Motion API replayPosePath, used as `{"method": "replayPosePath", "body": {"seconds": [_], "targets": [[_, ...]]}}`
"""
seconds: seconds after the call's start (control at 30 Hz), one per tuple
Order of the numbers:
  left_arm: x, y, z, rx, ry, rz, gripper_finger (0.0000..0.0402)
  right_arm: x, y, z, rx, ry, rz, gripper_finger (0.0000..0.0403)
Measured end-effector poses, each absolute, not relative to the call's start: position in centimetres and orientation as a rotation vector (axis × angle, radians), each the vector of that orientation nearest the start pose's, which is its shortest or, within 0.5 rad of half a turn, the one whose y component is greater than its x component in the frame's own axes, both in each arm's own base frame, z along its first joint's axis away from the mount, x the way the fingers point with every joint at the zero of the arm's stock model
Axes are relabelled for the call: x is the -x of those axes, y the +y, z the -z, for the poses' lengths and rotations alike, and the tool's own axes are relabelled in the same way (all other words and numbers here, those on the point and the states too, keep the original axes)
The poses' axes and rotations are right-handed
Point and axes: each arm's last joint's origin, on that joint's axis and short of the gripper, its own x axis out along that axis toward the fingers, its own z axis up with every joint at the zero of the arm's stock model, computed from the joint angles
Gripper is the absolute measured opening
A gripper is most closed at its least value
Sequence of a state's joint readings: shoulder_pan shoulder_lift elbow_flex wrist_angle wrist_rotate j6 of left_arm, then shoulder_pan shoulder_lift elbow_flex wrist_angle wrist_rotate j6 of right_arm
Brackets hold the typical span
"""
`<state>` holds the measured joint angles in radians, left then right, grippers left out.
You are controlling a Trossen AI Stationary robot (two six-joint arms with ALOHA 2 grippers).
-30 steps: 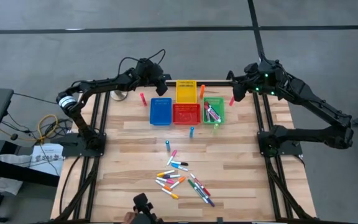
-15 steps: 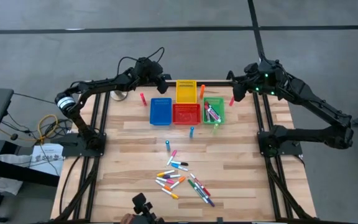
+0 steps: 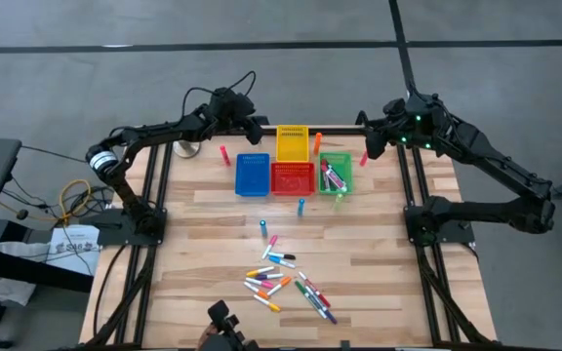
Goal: Pick & Place Markers
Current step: Put the large light blue marker pen into the green bin
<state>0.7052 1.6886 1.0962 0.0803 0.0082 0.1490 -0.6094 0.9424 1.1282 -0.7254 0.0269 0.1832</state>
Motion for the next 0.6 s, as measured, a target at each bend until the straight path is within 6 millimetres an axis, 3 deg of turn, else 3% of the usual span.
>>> {"method": "replayPosePath", "body": {"seconds": [0.37,0.6], "targets": [[-28.36,24.04,-23.12,-0.029,0.564,-0.61,0.0239,-14.51,-10.22,-37.16,-0.325,0.47,0.667,0.0169],[-28.37,23.84,-22.94,-0.035,0.55,-0.51,0.0246,-14.5,-10.21,-37.14,-0.325,0.474,0.667,0.0166]]}}
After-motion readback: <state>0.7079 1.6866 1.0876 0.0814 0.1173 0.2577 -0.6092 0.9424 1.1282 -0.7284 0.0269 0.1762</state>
